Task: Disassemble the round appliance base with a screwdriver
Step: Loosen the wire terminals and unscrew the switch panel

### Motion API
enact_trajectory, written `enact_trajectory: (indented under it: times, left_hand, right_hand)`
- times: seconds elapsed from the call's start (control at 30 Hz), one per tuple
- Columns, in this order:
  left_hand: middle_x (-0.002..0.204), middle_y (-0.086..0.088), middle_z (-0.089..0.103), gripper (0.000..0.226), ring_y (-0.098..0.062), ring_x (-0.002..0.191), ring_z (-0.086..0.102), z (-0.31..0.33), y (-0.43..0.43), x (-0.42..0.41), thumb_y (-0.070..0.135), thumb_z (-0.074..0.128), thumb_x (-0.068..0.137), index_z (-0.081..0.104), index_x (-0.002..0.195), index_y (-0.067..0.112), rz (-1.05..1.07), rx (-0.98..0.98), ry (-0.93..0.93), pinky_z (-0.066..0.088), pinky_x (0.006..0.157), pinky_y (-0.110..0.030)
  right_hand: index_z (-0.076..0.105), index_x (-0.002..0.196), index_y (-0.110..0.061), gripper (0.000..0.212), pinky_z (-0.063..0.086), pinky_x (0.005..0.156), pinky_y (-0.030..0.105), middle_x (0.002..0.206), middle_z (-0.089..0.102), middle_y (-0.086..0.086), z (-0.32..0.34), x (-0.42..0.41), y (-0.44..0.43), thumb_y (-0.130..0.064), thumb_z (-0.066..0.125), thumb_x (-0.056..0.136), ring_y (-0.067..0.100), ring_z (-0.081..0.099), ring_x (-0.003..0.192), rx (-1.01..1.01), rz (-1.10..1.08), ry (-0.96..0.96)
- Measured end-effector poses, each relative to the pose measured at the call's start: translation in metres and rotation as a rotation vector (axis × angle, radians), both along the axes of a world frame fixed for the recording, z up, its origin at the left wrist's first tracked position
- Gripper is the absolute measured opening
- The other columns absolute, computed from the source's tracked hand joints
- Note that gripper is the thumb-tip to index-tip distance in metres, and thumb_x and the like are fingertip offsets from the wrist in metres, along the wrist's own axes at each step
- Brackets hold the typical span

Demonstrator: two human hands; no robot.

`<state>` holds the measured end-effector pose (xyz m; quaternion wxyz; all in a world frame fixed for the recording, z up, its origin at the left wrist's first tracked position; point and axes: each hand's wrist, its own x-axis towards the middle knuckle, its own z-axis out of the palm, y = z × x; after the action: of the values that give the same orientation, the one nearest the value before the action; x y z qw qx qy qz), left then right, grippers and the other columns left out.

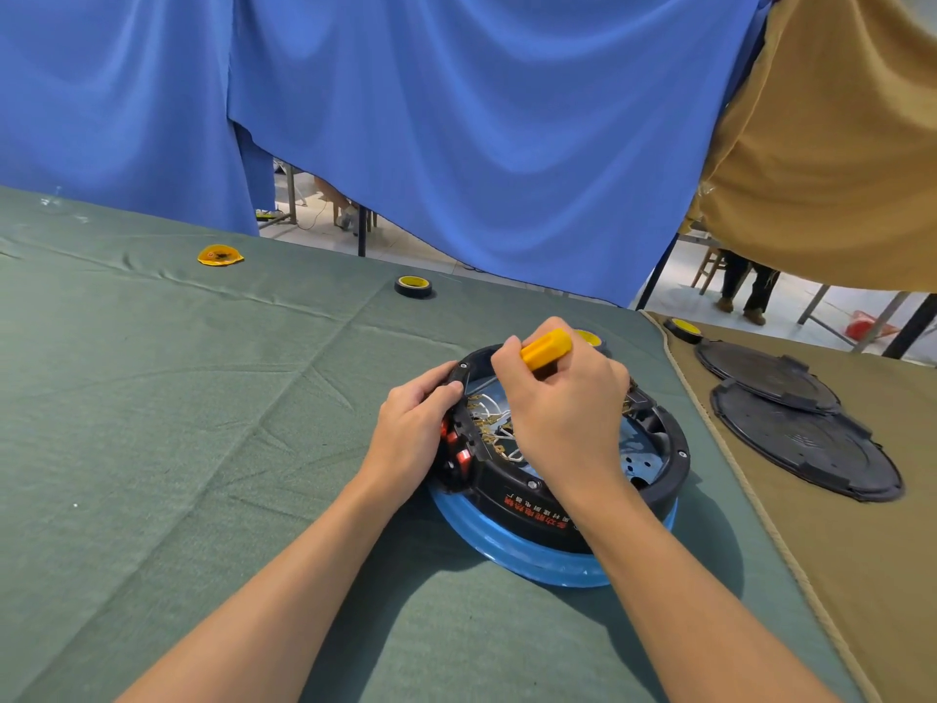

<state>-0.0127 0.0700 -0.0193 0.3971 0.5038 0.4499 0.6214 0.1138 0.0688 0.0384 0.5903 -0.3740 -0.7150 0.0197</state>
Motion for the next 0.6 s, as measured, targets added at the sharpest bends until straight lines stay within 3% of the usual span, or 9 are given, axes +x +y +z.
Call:
enact_trajectory:
  times: [0.1,0.23,0.37,0.5,0.6]
  left_hand:
    - [0.103,0.005,0.074,0.030,-0.016,0.105,0.067,0.000,0.000,0.000,0.028,0.052,0.084,0.073,0.095,0.046,0.000,0.011,0.012,0.045,0.102,-0.049]
    - [0.102,0.005,0.075,0.030,-0.016,0.103,0.067,0.001,-0.001,0.000,0.025,0.052,0.087,0.073,0.097,0.045,0.004,0.007,0.016,0.047,0.100,-0.047]
    - [0.102,0.000,0.075,0.030,-0.019,0.102,0.068,0.000,0.000,-0.001,0.014,0.051,0.096,0.072,0.111,0.030,-0.009,-0.004,0.019,0.048,0.099,-0.048]
    - [0.101,0.002,0.075,0.031,-0.018,0.101,0.068,0.001,-0.001,0.000,0.019,0.052,0.093,0.073,0.099,0.042,-0.007,0.006,0.006,0.049,0.098,-0.045]
    - [0.097,0.003,0.075,0.031,-0.018,0.096,0.070,0.001,-0.003,0.000,0.028,0.051,0.087,0.073,0.091,0.050,-0.020,-0.010,0.001,0.052,0.092,-0.043]
  right_hand:
    - [0.045,0.057,-0.002,0.037,0.029,0.045,0.025,0.044,0.041,0.005,0.000,-0.003,-0.004,-0.014,0.063,0.088,0.023,0.039,0.046,0.040,0.036,-0.055]
    - [0.045,0.058,-0.004,0.037,0.028,0.044,0.023,0.045,0.040,0.003,0.000,-0.005,-0.005,-0.013,0.062,0.088,0.021,0.038,0.047,0.055,0.044,-0.070]
    - [0.045,0.060,-0.006,0.036,0.030,0.046,0.021,0.047,0.041,0.000,-0.001,-0.007,-0.006,-0.017,0.061,0.090,0.019,0.040,0.049,0.062,0.032,-0.109]
    - [0.042,0.056,-0.008,0.038,0.029,0.048,0.018,0.045,0.038,-0.001,0.002,-0.005,-0.003,-0.015,0.062,0.087,0.021,0.039,0.048,0.002,0.026,-0.055]
    - [0.038,0.051,-0.013,0.041,0.032,0.064,0.020,0.045,0.035,-0.004,0.021,-0.005,0.007,-0.018,0.062,0.084,0.018,0.037,0.049,-0.195,-0.049,-0.035]
